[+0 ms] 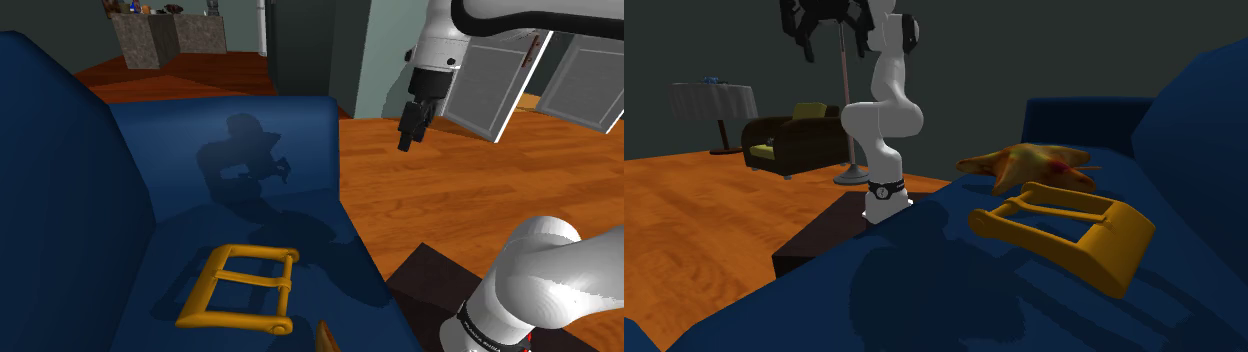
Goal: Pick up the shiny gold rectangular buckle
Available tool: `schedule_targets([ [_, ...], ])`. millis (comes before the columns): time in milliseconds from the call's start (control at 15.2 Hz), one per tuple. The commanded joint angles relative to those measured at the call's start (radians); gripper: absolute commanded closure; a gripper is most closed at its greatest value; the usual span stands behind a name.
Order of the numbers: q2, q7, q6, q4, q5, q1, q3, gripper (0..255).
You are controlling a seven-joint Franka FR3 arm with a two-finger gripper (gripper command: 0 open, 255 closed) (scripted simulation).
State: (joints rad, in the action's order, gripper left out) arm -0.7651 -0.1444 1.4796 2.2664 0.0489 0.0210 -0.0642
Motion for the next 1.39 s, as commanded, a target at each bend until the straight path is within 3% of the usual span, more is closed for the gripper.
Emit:
schedule_targets([
  [0, 0.000, 0.000, 0.000, 0.000, 0.000, 0.000, 0.000, 0],
  [660, 0.162, 0.009, 0.237, 0.055, 0.072, 0.111, 0.140, 0],
  [1320, 0.391, 0.024, 0.454, 0.021, 0.095, 0.205, 0.284, 0],
])
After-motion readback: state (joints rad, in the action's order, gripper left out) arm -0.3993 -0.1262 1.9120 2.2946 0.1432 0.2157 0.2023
